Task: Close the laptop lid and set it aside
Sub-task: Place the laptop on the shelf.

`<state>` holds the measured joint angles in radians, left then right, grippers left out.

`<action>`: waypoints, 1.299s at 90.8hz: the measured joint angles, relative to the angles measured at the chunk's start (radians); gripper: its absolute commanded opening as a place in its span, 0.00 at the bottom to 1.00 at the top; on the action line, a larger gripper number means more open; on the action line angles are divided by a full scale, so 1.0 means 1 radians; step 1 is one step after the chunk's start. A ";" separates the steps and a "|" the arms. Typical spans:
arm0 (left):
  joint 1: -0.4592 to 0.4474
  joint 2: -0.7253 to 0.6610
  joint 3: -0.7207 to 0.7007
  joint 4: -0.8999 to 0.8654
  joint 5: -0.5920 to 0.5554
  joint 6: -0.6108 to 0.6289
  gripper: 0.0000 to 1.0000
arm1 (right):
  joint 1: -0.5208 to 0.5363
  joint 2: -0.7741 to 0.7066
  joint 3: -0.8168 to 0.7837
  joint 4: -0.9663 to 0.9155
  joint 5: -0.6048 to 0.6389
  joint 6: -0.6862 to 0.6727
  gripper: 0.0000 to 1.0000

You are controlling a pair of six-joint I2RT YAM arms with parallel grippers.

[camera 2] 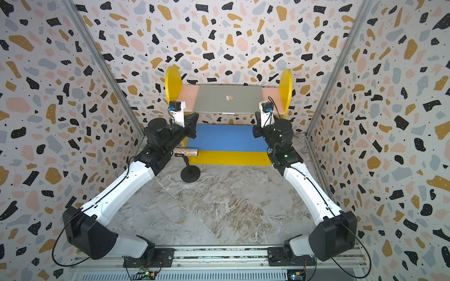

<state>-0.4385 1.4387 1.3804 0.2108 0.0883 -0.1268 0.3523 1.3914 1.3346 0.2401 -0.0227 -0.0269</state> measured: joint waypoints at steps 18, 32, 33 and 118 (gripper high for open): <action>0.001 0.002 0.000 0.000 0.000 0.000 0.12 | -0.001 0.022 0.019 0.003 0.000 0.000 0.00; 0.005 0.011 0.000 0.001 0.003 0.000 0.12 | -0.002 0.038 0.034 0.007 -0.001 0.000 0.00; 0.005 0.012 0.000 0.001 0.003 0.000 0.12 | -0.002 0.039 0.034 0.007 -0.001 0.000 0.00; 0.005 0.087 0.021 -0.005 0.144 -0.051 0.04 | -0.002 0.043 0.041 0.008 -0.004 0.000 0.00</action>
<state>-0.4332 1.5253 1.4014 0.2062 0.2321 -0.1776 0.3508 1.4345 1.3758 0.2485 -0.0265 -0.0265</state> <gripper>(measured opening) 0.044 0.036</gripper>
